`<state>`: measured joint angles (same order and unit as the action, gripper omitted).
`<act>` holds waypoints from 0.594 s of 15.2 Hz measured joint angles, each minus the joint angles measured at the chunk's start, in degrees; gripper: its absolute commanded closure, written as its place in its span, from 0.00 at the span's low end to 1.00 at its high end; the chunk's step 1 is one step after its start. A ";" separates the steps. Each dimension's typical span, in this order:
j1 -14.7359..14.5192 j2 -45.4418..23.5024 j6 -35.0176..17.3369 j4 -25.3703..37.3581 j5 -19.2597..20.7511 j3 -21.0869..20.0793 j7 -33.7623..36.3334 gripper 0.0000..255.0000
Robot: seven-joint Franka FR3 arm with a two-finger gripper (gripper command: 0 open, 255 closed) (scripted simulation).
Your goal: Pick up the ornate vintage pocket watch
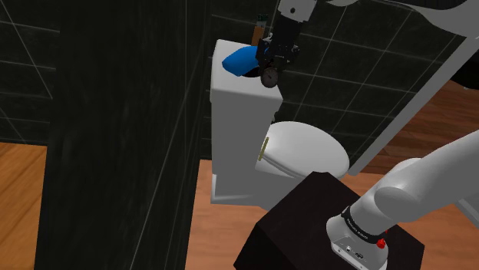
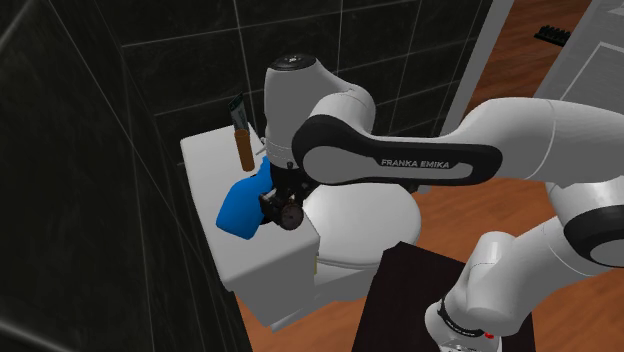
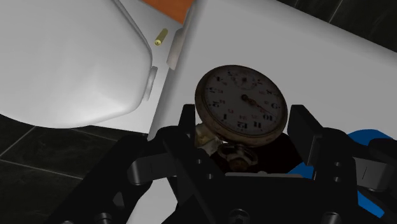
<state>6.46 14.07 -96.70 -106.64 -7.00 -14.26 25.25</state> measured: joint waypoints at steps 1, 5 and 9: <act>0.00 0.02 0.00 -0.01 -0.01 0.00 0.00 1.00; 0.02 -0.48 1.01 1.32 0.12 -0.03 0.16 1.00; 0.09 -1.07 4.01 4.87 0.29 0.03 0.41 1.00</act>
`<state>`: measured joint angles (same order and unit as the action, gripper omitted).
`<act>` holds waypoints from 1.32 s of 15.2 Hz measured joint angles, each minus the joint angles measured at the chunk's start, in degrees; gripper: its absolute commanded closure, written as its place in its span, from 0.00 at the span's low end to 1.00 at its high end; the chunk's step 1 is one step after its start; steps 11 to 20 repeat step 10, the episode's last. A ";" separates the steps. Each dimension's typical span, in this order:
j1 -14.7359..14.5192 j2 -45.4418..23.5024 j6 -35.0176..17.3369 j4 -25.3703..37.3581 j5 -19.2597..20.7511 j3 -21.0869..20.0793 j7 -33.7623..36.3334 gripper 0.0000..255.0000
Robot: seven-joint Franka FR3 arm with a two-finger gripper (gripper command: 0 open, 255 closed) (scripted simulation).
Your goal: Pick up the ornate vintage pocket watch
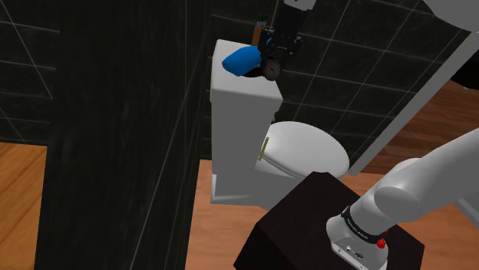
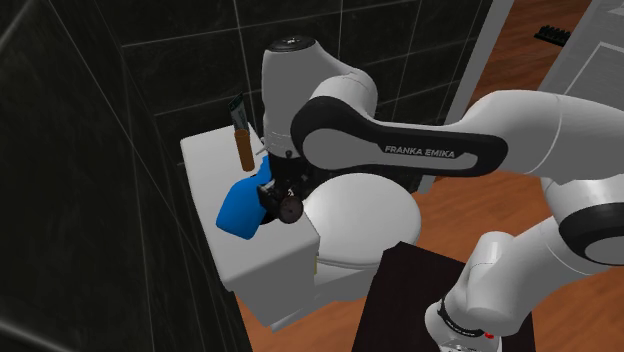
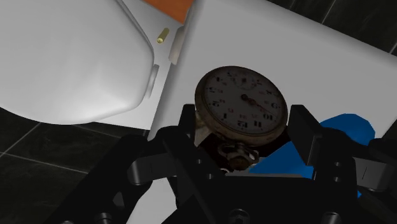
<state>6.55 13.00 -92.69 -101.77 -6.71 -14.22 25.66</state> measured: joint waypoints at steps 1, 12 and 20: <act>0.00 -0.35 0.85 1.21 0.09 -0.04 0.16 1.00; 0.09 -2.81 7.73 10.53 0.66 -0.13 0.99 1.00; 0.09 -2.81 7.73 10.53 0.66 -0.13 0.99 1.00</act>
